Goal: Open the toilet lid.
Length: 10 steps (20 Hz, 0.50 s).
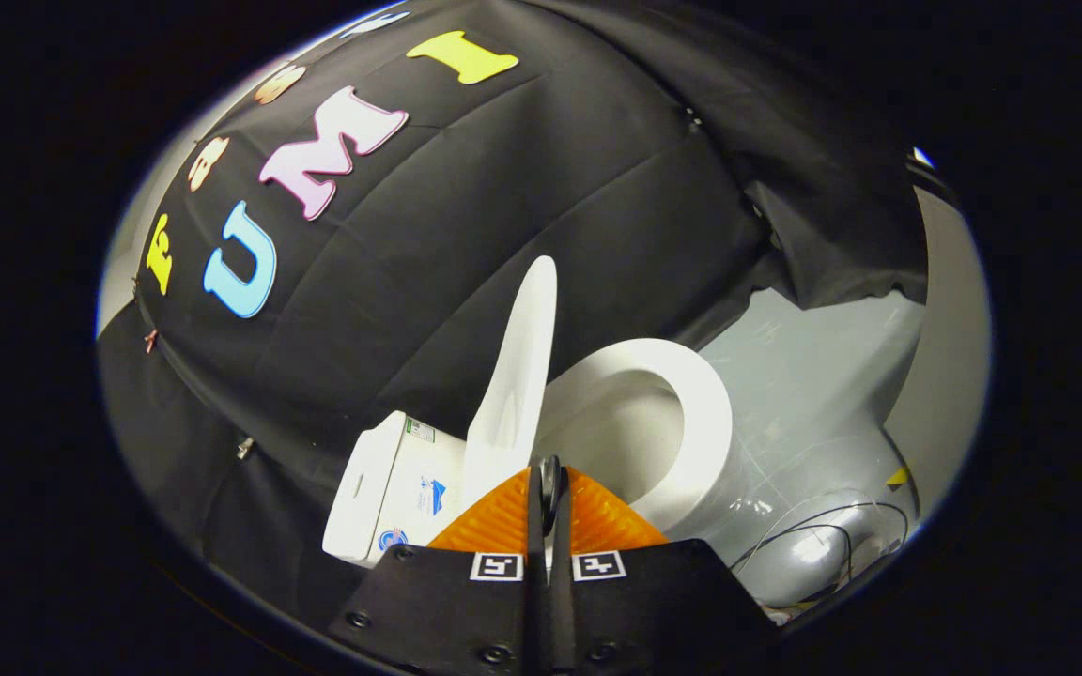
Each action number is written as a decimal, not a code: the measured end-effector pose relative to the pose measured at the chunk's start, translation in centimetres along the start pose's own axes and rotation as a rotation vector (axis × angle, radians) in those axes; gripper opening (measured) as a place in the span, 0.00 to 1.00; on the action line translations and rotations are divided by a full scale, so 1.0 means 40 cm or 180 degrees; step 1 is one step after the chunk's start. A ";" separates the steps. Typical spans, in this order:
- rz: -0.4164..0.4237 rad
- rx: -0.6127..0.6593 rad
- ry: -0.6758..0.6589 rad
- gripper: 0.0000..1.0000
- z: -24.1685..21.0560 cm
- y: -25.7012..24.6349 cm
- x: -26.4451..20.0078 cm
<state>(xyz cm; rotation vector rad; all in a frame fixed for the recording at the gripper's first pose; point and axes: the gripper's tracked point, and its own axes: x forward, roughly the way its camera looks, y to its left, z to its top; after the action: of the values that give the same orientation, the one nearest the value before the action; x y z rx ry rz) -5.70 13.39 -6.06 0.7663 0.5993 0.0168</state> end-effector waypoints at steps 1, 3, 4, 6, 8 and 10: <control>-0.0021 -0.0017 0.0010 0.05 0.002 0.018 0.000; -0.0093 -0.0150 -0.0042 0.05 0.001 0.048 -0.008; -0.0129 -0.0243 -0.0085 0.05 0.005 0.065 -0.011; -0.0181 -0.0429 -0.0158 0.05 0.007 0.091 -0.015; -0.0244 -0.0569 -0.0201 0.05 0.006 0.124 -0.018; -0.0327 -0.0702 -0.0258 0.05 0.007 0.152 -0.025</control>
<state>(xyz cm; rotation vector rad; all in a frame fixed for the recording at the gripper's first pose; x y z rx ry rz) -5.18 17.42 -1.44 0.5193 0.5488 -0.0420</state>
